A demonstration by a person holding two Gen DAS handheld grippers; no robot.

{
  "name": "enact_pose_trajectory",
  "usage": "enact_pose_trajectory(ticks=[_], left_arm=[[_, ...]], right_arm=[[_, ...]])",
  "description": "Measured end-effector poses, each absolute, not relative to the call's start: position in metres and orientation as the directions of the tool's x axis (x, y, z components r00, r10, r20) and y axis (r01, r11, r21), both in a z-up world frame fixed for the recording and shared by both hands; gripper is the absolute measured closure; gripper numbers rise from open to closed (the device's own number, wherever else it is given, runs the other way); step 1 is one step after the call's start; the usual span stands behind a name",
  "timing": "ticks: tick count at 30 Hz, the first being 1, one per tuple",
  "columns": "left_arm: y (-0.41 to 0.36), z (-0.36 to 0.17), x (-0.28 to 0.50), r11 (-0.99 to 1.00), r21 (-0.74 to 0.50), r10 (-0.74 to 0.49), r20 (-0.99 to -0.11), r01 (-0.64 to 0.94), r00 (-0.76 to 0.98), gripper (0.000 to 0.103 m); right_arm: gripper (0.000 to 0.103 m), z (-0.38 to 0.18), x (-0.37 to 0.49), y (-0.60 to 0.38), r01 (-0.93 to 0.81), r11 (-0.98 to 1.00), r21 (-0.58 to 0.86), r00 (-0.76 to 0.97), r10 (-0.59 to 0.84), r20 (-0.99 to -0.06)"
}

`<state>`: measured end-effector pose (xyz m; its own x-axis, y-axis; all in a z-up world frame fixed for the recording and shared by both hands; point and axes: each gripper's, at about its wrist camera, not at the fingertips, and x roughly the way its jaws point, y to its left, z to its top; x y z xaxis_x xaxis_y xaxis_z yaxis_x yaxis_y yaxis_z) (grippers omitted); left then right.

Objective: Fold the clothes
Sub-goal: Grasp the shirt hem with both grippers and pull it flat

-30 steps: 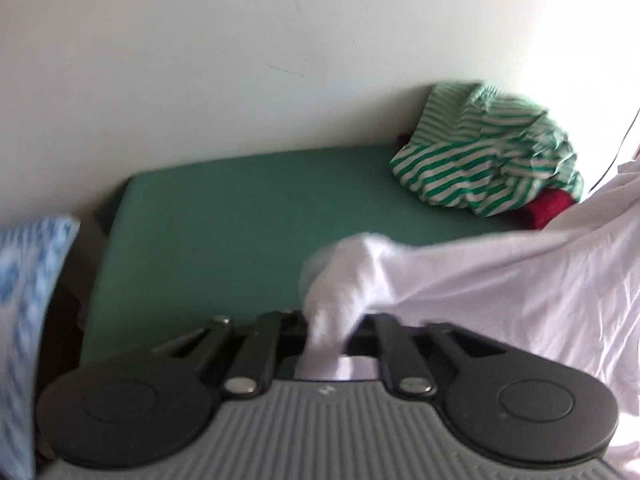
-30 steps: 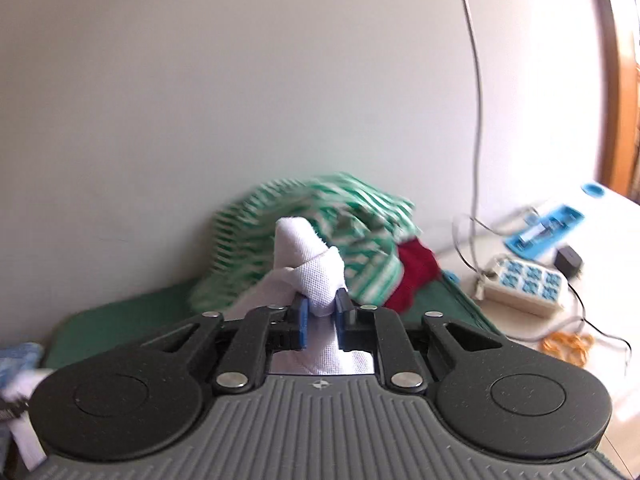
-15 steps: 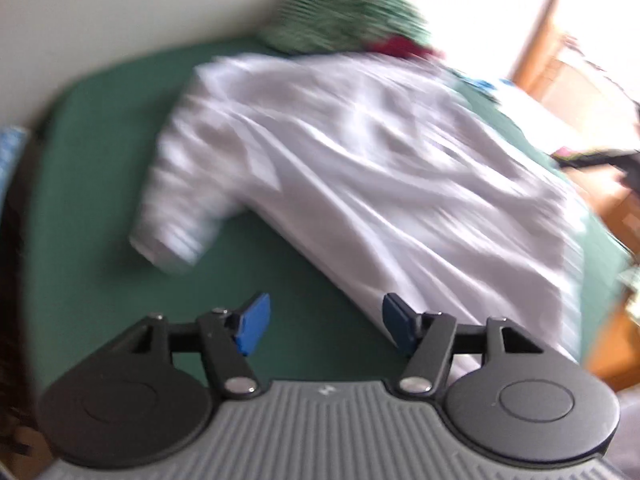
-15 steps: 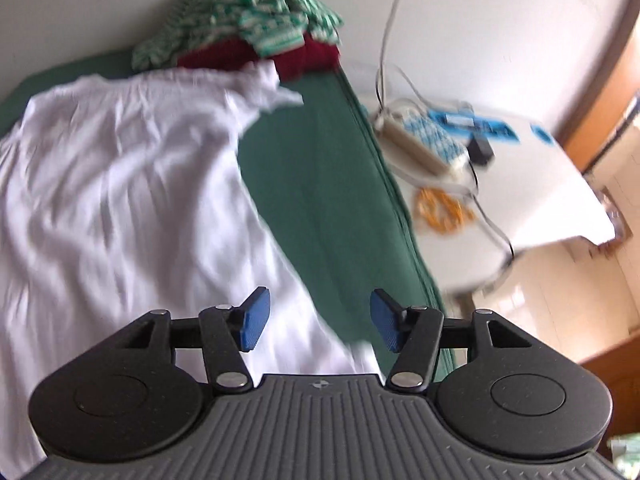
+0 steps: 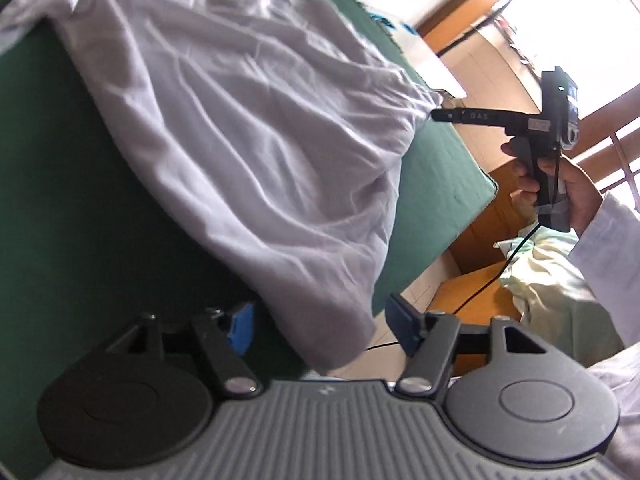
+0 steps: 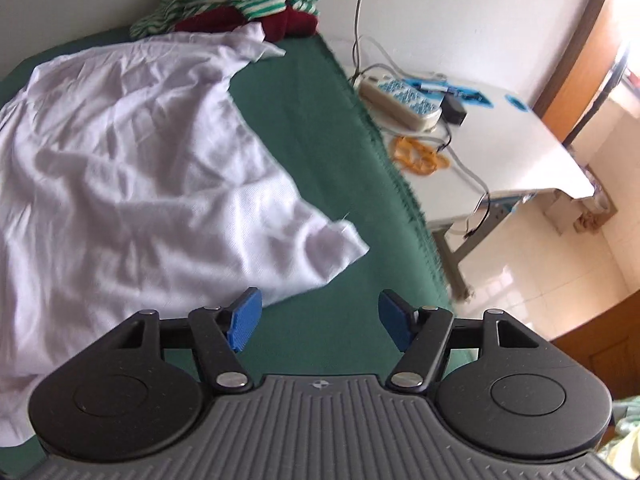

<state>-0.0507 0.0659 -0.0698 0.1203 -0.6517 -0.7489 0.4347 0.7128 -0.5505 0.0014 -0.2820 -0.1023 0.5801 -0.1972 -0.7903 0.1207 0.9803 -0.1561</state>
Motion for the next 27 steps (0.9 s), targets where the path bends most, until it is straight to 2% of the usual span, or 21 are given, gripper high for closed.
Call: enact_pose_trajectory(ticks=[3, 4, 6, 7, 8, 9, 10, 12, 13, 18, 22, 27], left_arm=[[0.056, -0.068, -0.062, 0.759, -0.509, -0.608, -0.777, 0.405, 0.163, 0.038], [0.052, -0.067, -0.066, 0.778, -0.489, -0.589, -0.786, 0.395, 0.186, 0.041], [0.044, -0.067, -0.071, 0.81, -0.457, -0.556, -0.797, 0.366, 0.235, 0.055], [0.04, -0.067, -0.073, 0.823, -0.447, -0.544, -0.8, 0.351, 0.255, 0.066], [0.036, -0.068, -0.075, 0.832, -0.441, -0.533, -0.802, 0.335, 0.269, 0.093], [0.031, -0.07, -0.075, 0.839, -0.444, -0.528, -0.805, 0.314, 0.271, 0.103], [0.026, -0.071, -0.077, 0.85, -0.44, -0.515, -0.808, 0.29, 0.286, 0.102], [0.02, -0.07, -0.083, 0.872, -0.412, -0.483, -0.807, 0.263, 0.34, 0.103], [0.016, -0.067, -0.087, 0.887, -0.385, -0.458, -0.809, 0.256, 0.368, 0.103], [0.027, -0.03, -0.102, 0.931, -0.303, -0.365, -0.771, 0.204, 0.521, 0.103], [0.059, 0.02, -0.108, 0.96, -0.238, -0.279, -0.738, 0.151, 0.614, 0.103], [0.099, 0.081, -0.136, 0.985, -0.105, -0.168, -0.735, 0.135, 0.657, 0.103]], right_arm=[[0.035, -0.102, 0.007, -0.288, 0.006, 0.984, -0.178, 0.608, -0.145, -0.781], [0.035, -0.103, 0.009, -0.291, -0.039, 0.982, -0.182, 0.614, -0.121, -0.78], [0.035, -0.106, 0.014, -0.295, -0.112, 0.976, -0.189, 0.625, -0.079, -0.776], [0.035, -0.109, 0.018, -0.298, -0.142, 0.971, -0.192, 0.631, -0.061, -0.774], [0.035, -0.112, 0.022, -0.3, -0.171, 0.966, -0.193, 0.634, -0.042, -0.772], [0.036, -0.116, 0.027, -0.302, -0.196, 0.964, -0.181, 0.621, -0.021, -0.783], [0.038, -0.121, 0.031, -0.306, -0.214, 0.964, -0.16, 0.613, 0.005, -0.79], [0.073, -0.12, 0.036, -0.316, -0.218, 0.973, -0.08, 0.601, 0.07, -0.796], [0.094, -0.116, 0.035, -0.318, -0.217, 0.975, -0.052, 0.6, 0.091, -0.795], [0.096, -0.093, 0.013, -0.31, -0.277, 0.961, 0.0, 0.582, 0.167, -0.796], [0.096, -0.062, -0.016, -0.297, -0.35, 0.93, 0.115, 0.548, 0.303, -0.78], [0.096, -0.064, -0.041, -0.283, -0.349, 0.9, 0.261, 0.44, 0.404, -0.802]])
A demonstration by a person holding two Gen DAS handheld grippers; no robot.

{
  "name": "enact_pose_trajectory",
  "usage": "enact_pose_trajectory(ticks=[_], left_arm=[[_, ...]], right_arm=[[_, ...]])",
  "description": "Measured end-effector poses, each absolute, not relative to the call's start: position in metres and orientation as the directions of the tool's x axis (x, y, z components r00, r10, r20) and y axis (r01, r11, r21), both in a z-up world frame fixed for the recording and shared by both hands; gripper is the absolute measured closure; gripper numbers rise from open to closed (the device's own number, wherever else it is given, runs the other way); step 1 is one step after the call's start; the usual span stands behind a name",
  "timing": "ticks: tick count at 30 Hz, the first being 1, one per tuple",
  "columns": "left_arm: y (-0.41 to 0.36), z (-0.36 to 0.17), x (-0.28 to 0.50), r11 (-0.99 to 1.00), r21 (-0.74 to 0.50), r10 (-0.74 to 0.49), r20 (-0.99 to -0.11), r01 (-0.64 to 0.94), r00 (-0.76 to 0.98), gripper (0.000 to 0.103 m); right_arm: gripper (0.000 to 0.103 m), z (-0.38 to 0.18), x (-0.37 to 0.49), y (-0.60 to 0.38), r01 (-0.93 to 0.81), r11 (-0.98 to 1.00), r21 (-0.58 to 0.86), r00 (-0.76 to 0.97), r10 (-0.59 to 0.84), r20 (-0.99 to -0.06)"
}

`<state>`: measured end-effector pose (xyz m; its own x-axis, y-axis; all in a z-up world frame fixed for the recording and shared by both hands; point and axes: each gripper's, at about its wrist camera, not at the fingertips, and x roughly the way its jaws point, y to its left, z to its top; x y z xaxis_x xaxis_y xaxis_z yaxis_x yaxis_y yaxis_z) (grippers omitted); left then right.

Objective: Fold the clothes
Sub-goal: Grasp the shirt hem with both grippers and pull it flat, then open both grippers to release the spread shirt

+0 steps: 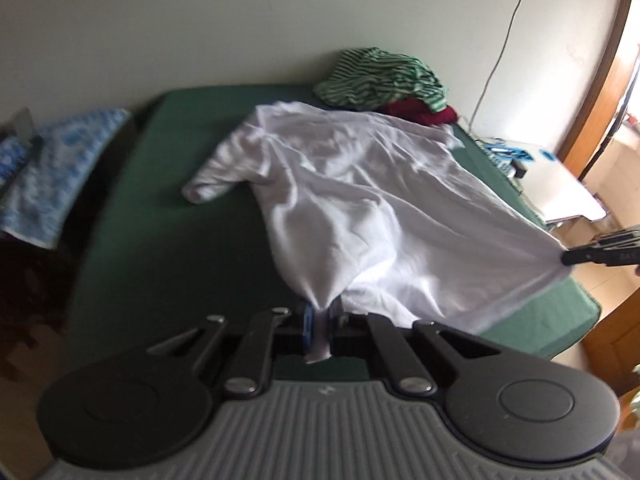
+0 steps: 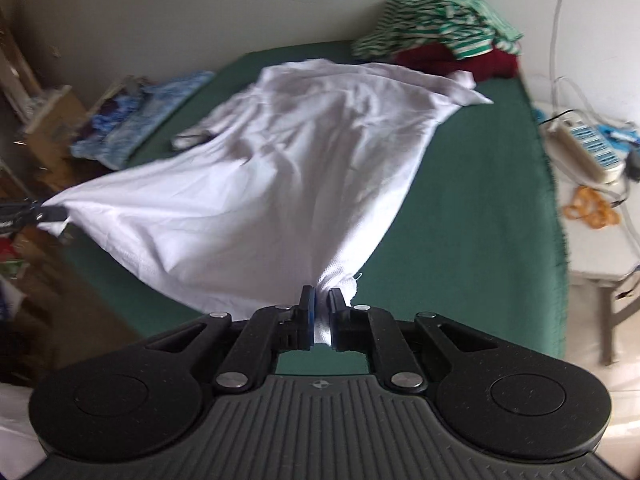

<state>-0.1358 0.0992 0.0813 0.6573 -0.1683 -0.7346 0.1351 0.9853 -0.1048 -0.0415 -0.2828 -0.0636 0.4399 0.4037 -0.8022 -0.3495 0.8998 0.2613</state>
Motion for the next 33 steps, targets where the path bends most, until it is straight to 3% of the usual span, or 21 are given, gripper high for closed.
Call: enact_pose_trajectory(ticks=[5, 10, 17, 22, 25, 27, 29, 33], left_arm=[[0.119, 0.067, -0.155, 0.99, -0.066, -0.125, -0.805, 0.122, 0.579, 0.103], [0.126, -0.002, -0.141, 0.997, -0.012, -0.043, -0.903, 0.075, 0.427, 0.102], [0.134, -0.009, -0.152, 0.992, 0.079, 0.031, -0.905, 0.096, 0.424, 0.097], [0.139, -0.028, -0.162, 0.992, 0.11, 0.078, -0.925, 0.067, 0.372, 0.096], [0.14, -0.023, -0.172, 0.986, 0.16, 0.128, -0.92, 0.057, 0.371, 0.085], [0.139, -0.013, -0.174, 0.983, 0.176, 0.142, -0.908, 0.052, 0.395, 0.076], [0.132, -0.008, -0.169, 0.981, 0.181, 0.135, -0.892, 0.068, 0.431, 0.05], [0.116, -0.006, -0.152, 0.974, 0.192, 0.108, -0.859, 0.12, 0.5, 0.026]], right_arm=[[0.096, -0.066, -0.066, -0.269, -0.328, 0.856, 0.398, 0.327, 0.499, -0.802], [0.096, -0.102, -0.057, -0.241, -0.262, 0.944, 0.198, 0.244, 0.264, -0.933], [0.095, -0.096, -0.067, -0.216, -0.347, 0.938, 0.007, 0.298, 0.117, -0.947], [0.094, -0.105, -0.073, -0.226, -0.316, 0.949, 0.0, 0.297, 0.099, -0.95], [0.089, -0.106, -0.077, -0.228, -0.299, 0.954, 0.012, 0.291, 0.103, -0.951], [0.072, -0.107, -0.08, -0.233, -0.269, 0.962, 0.04, 0.282, 0.118, -0.952], [0.067, -0.107, -0.08, -0.241, -0.228, 0.97, 0.078, 0.288, 0.143, -0.947], [0.055, -0.108, -0.081, -0.257, -0.147, 0.977, 0.154, 0.303, 0.193, -0.933]])
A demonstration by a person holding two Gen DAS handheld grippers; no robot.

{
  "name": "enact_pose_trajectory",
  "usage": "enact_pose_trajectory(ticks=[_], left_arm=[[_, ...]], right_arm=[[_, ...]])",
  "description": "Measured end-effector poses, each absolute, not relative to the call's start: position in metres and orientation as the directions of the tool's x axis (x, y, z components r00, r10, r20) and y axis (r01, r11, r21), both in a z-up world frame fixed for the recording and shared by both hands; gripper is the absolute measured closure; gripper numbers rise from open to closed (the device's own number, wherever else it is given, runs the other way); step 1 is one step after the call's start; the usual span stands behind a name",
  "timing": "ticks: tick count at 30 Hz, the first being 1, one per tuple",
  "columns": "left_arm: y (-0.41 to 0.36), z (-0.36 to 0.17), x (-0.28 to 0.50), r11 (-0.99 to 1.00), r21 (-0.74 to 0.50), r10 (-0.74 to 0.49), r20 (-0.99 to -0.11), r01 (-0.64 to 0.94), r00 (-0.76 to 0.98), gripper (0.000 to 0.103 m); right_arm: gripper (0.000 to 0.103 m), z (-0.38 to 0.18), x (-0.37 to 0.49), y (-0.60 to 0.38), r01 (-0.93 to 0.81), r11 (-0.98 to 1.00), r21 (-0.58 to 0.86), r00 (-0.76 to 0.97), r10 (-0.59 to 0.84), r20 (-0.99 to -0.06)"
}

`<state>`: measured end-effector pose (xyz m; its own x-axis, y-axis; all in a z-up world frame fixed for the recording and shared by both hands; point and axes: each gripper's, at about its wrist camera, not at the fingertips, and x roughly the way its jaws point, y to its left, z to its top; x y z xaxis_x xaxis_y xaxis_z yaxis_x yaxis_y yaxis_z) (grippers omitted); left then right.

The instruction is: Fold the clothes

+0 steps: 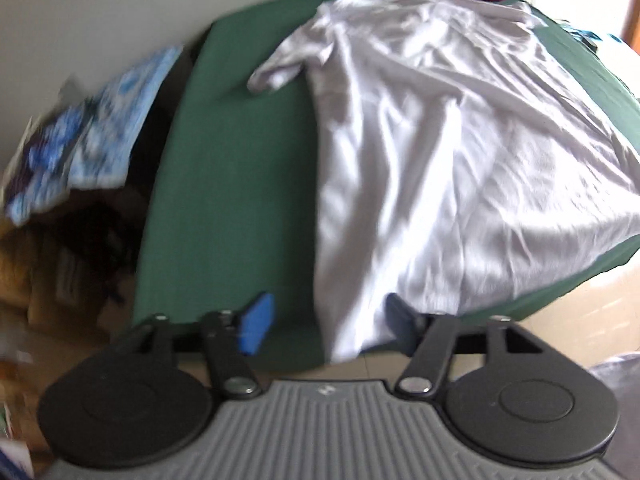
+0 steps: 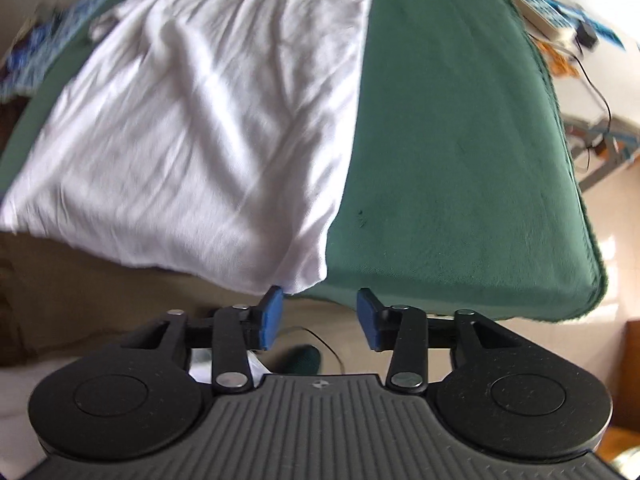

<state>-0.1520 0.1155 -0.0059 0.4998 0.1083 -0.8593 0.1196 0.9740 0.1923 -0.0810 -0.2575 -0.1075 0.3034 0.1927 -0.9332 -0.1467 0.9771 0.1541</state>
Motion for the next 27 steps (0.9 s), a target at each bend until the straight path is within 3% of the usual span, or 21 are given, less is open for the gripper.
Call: enact_pose_trajectory(ticks=[3, 7, 13, 16, 18, 21, 23, 24, 26, 27], left_arm=[[0.113, -0.021, -0.134, 0.975, 0.16, 0.067, -0.873, 0.153, 0.484, 0.025], [0.115, -0.038, -0.118, 0.979, 0.094, 0.004, -0.898, 0.183, 0.439, 0.02], [0.12, -0.048, -0.112, 0.981, -0.043, -0.112, -0.919, 0.187, 0.378, 0.024], [0.127, -0.048, -0.113, 0.973, -0.096, -0.17, -0.914, 0.209, 0.368, 0.015], [0.132, -0.044, -0.114, 0.97, -0.124, -0.197, -0.905, 0.209, 0.377, 0.014], [0.142, -0.047, -0.109, 0.972, -0.132, -0.198, -0.906, 0.194, 0.375, 0.014], [0.149, -0.052, -0.105, 0.973, -0.143, -0.202, -0.908, 0.181, 0.368, 0.022], [0.151, -0.052, -0.105, 0.972, -0.15, -0.21, -0.898, 0.179, 0.387, 0.025], [0.156, -0.051, -0.105, 0.969, -0.172, -0.234, -0.874, 0.178, 0.427, 0.049], [0.155, -0.051, -0.105, 0.971, -0.163, -0.226, -0.868, 0.176, 0.442, 0.054]], right_arm=[[0.054, -0.109, -0.082, -0.263, -0.106, 0.975, 0.196, 0.319, 0.22, -0.922], [0.041, -0.111, -0.087, -0.251, -0.113, 0.972, 0.207, 0.34, 0.234, -0.911], [0.042, -0.089, -0.105, -0.245, -0.142, 0.975, 0.172, 0.407, 0.215, -0.888], [0.042, -0.078, -0.101, -0.251, -0.083, 0.981, 0.177, 0.492, 0.194, -0.849], [0.042, -0.077, -0.098, -0.25, -0.07, 0.977, 0.2, 0.491, 0.208, -0.846], [0.058, -0.076, -0.093, -0.248, -0.052, 0.971, 0.234, 0.491, 0.228, -0.841], [0.09, -0.075, -0.09, -0.247, -0.039, 0.966, 0.256, 0.49, 0.242, -0.837], [0.095, -0.075, -0.088, -0.247, -0.033, 0.963, 0.267, 0.49, 0.249, -0.835], [0.095, -0.074, -0.085, -0.246, -0.021, 0.957, 0.289, 0.491, 0.262, -0.831], [0.095, -0.073, -0.084, -0.245, -0.015, 0.954, 0.3, 0.491, 0.269, -0.829]])
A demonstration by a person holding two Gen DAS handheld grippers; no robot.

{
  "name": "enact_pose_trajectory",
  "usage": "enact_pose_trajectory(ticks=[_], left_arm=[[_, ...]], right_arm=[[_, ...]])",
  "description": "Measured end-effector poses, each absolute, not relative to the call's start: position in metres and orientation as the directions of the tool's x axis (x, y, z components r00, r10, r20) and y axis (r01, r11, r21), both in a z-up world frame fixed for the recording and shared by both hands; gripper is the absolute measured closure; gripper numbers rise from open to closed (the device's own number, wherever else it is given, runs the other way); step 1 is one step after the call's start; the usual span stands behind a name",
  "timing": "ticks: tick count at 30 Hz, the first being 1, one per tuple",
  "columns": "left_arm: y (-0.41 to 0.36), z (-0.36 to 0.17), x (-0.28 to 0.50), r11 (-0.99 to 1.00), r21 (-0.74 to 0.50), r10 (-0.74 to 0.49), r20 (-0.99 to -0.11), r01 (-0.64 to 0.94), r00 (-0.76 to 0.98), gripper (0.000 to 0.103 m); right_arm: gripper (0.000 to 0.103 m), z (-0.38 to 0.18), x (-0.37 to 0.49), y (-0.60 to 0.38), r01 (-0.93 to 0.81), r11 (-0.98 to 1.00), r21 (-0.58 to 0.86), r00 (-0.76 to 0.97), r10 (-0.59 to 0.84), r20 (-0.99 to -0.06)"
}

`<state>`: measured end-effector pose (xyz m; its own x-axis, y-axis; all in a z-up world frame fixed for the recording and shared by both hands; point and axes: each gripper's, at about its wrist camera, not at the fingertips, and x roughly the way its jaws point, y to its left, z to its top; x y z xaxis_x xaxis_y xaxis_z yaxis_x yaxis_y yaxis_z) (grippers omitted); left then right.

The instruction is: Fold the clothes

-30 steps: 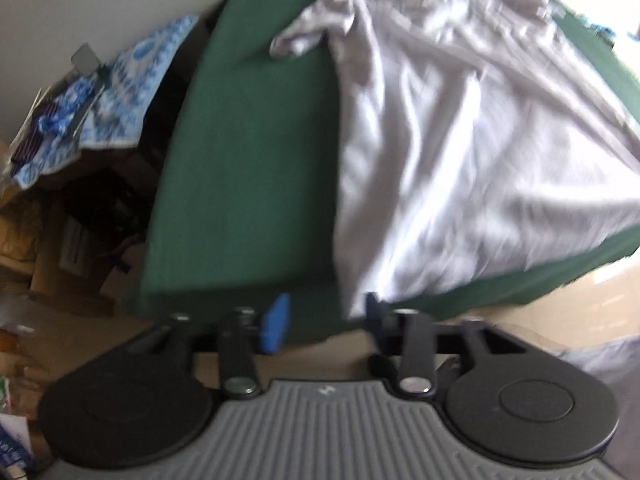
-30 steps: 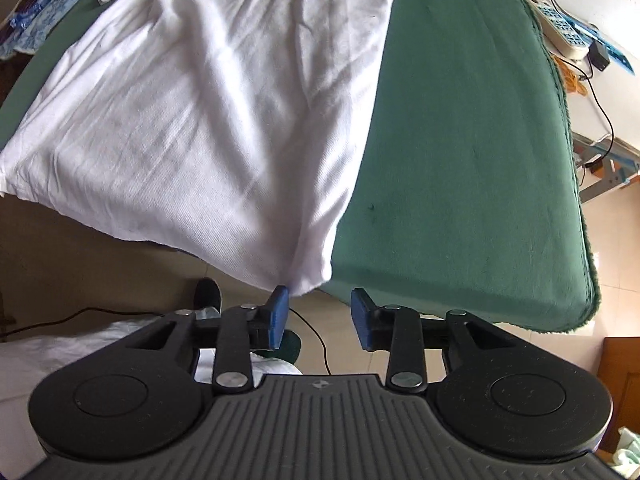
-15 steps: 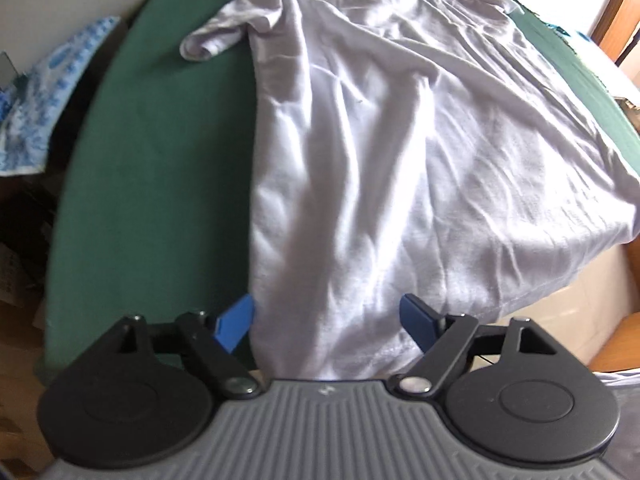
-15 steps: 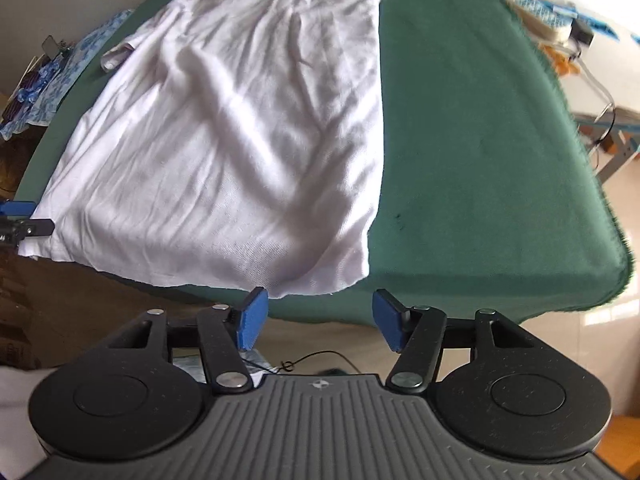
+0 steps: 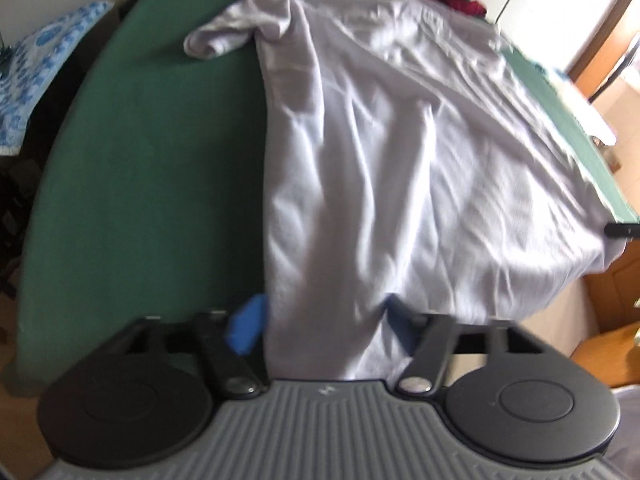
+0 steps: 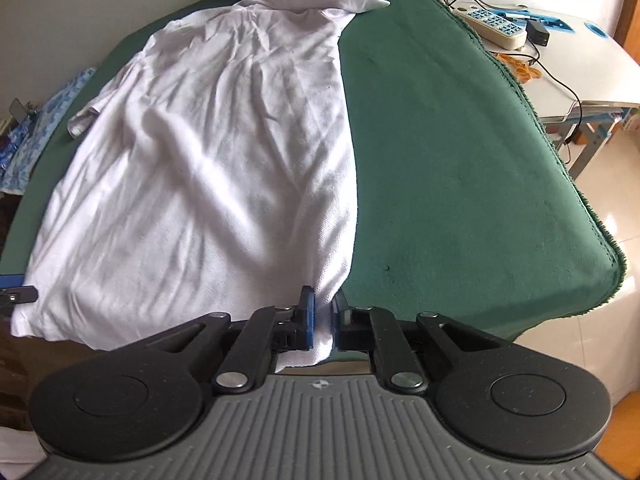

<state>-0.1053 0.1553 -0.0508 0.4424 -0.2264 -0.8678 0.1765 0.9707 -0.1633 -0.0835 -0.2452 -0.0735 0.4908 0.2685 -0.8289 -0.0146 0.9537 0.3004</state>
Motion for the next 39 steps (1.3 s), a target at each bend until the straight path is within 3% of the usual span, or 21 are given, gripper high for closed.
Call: enact_pose_trajectory(ticks=[2, 3, 11, 12, 14, 17, 20, 23, 26, 29, 34, 39], left_arm=[[0.151, -0.05, -0.106, 0.972, -0.13, -0.207, -0.863, 0.193, 0.461, 0.092], [0.15, -0.049, -0.107, 0.969, -0.136, -0.218, -0.863, 0.207, 0.456, 0.099], [0.177, 0.014, -0.142, 0.968, -0.146, -0.236, -0.806, 0.205, 0.543, 0.099], [0.18, 0.013, -0.144, 0.971, -0.134, -0.221, -0.816, 0.197, 0.534, 0.098], [0.185, -0.004, -0.141, 0.978, -0.115, -0.186, -0.86, 0.174, 0.476, 0.086], [0.182, -0.045, -0.142, 0.986, -0.018, -0.075, -0.935, 0.164, 0.347, 0.089], [0.176, -0.055, -0.147, 0.985, 0.059, 0.003, -0.946, 0.165, 0.325, 0.096], [0.165, -0.03, -0.139, 0.985, 0.062, -0.012, -0.907, 0.161, 0.421, 0.092], [0.139, -0.012, -0.109, 0.981, 0.042, -0.062, -0.858, 0.19, 0.51, 0.083], [0.108, -0.022, -0.076, 0.975, 0.037, -0.086, -0.846, 0.22, 0.526, 0.082], [0.093, -0.048, -0.05, 0.982, 0.072, -0.026, -0.865, 0.176, 0.501, 0.076], [0.111, -0.048, -0.064, 0.975, 0.176, 0.085, -0.86, 0.137, 0.503, 0.069]], right_arm=[[0.096, -0.073, -0.08, -0.244, -0.002, 0.947, 0.322, 0.491, 0.282, -0.824], [0.096, -0.072, -0.079, -0.244, 0.004, 0.943, 0.333, 0.491, 0.288, -0.822], [0.097, -0.013, -0.109, -0.272, -0.17, 0.852, 0.496, 0.512, 0.506, -0.694], [0.097, -0.017, -0.112, -0.273, -0.182, 0.85, 0.495, 0.483, 0.515, -0.708], [0.096, -0.034, -0.116, -0.27, -0.191, 0.873, 0.448, 0.42, 0.485, -0.767], [0.095, -0.077, -0.117, -0.259, -0.186, 0.938, 0.293, 0.304, 0.338, -0.891], [0.087, -0.116, -0.106, -0.26, -0.101, 0.98, 0.172, 0.146, 0.186, -0.972], [0.082, -0.098, -0.097, -0.262, -0.128, 0.95, 0.284, 0.202, 0.306, -0.93], [0.057, -0.072, -0.074, -0.248, -0.219, 0.893, 0.393, 0.311, 0.445, -0.84], [0.063, -0.08, -0.043, -0.222, -0.266, 0.893, 0.362, 0.37, 0.441, -0.817], [0.073, -0.104, -0.009, -0.209, -0.239, 0.914, 0.329, 0.421, 0.403, -0.813], [0.077, -0.112, 0.017, -0.255, -0.131, 0.971, 0.199, 0.483, 0.238, -0.843]])
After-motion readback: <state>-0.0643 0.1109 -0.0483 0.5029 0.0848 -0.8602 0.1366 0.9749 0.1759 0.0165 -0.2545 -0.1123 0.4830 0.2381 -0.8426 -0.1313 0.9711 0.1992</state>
